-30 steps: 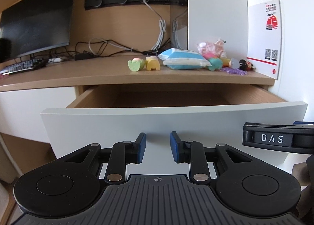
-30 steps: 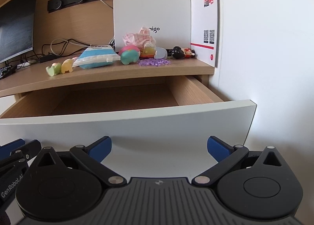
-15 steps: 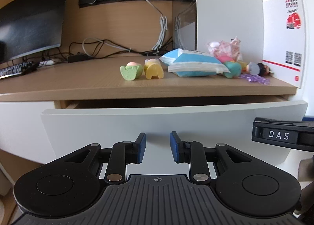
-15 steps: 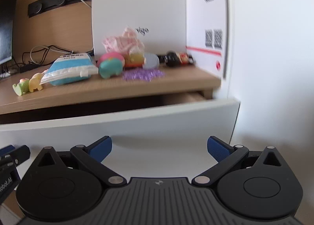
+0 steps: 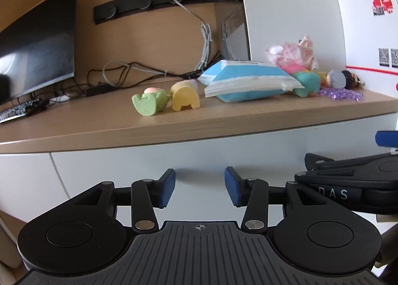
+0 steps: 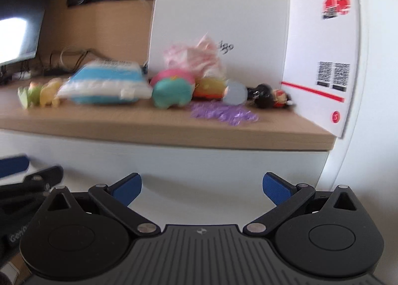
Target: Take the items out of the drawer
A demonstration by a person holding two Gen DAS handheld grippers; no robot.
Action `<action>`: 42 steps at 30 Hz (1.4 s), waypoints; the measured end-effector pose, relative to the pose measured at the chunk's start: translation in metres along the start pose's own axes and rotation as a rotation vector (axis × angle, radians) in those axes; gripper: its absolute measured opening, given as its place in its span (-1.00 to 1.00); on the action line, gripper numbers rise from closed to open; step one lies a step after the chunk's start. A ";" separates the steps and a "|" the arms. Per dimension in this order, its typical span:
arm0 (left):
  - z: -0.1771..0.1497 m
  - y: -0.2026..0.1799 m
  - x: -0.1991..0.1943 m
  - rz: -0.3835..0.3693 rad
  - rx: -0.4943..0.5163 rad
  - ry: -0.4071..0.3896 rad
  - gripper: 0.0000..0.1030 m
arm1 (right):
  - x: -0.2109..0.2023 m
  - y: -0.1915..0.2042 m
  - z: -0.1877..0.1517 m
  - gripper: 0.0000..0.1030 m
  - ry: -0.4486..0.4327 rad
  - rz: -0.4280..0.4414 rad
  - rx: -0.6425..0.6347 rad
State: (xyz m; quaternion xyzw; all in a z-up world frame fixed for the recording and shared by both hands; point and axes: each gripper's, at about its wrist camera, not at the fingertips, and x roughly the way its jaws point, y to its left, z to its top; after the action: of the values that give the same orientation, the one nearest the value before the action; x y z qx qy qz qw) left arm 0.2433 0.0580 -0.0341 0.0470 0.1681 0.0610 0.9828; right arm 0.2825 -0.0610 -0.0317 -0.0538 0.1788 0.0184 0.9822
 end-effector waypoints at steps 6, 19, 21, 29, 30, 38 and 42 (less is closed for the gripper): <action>-0.002 0.001 0.001 -0.004 -0.040 -0.002 0.04 | 0.005 -0.007 0.000 1.00 0.005 0.057 0.009; -0.010 0.022 -0.072 -0.025 -0.077 0.062 0.02 | -0.051 -0.024 -0.023 1.00 0.063 0.008 0.088; -0.012 0.022 -0.091 -0.016 -0.084 0.063 0.02 | -0.074 -0.024 -0.029 1.00 0.058 0.007 0.082; -0.018 0.018 -0.164 -0.028 -0.066 0.064 0.02 | -0.171 -0.041 -0.055 1.00 0.091 -0.008 0.106; -0.019 0.016 -0.171 -0.032 -0.071 0.066 0.02 | -0.181 -0.043 -0.056 1.00 0.090 -0.016 0.094; -0.013 -0.005 -0.212 -0.013 -0.060 0.001 0.02 | -0.215 -0.063 -0.044 1.00 0.040 -0.027 0.105; -0.009 -0.011 -0.218 -0.002 -0.057 0.010 0.02 | -0.226 -0.066 -0.043 1.00 -0.005 -0.011 0.093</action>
State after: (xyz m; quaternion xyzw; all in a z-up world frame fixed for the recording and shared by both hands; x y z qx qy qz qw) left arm 0.0377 0.0181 0.0266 0.0185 0.1711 0.0648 0.9829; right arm 0.0597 -0.1355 0.0150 -0.0091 0.1768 0.0047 0.9842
